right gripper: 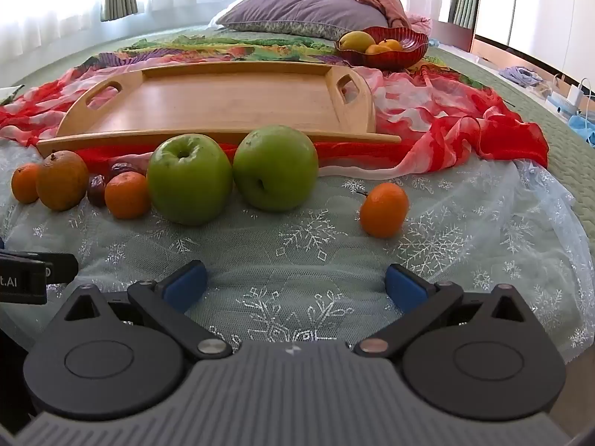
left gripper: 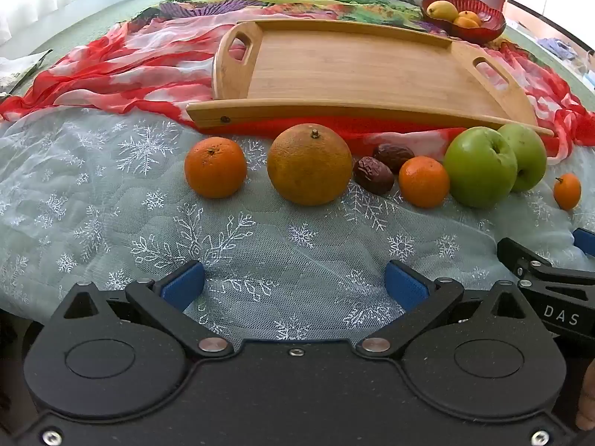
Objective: Organize fruits
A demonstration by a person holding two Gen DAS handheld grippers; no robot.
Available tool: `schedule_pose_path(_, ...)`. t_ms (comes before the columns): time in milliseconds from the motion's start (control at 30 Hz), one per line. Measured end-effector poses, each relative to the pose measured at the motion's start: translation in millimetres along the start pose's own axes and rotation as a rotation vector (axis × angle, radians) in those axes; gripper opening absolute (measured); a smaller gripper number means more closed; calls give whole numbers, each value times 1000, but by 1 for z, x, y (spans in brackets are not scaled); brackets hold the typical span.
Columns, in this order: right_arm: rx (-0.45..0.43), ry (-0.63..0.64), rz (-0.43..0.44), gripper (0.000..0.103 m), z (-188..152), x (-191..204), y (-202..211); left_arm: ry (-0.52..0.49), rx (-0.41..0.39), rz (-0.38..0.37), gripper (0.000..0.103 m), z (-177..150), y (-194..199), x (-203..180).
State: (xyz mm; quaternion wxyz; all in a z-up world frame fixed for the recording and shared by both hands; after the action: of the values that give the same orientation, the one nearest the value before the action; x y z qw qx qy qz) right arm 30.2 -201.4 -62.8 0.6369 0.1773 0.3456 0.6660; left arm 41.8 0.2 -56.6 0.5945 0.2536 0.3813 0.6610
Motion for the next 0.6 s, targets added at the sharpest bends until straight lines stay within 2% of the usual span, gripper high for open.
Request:
schedule_pose_path(567,14,-3,7,103,8,-3,-3,-4,2,-2,103,0,-2,0)
schedule_pose_path(600,11,-1,4,103,0,0,-1,-4,2,-2,103,0,-2,0)
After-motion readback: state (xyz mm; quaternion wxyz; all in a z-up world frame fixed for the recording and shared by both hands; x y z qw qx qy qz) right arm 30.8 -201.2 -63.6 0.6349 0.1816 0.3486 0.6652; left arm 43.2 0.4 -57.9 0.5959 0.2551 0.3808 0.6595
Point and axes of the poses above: each gripper's, at about its wrist camera, not at the fingertips, and y roughly against the way its jaws point, x to its left, z to its top, the point moved 7 cm from there along -y, roughly the way its jaws point, and after that the axes turned 13 degrees about y, right-handed, at the moved point
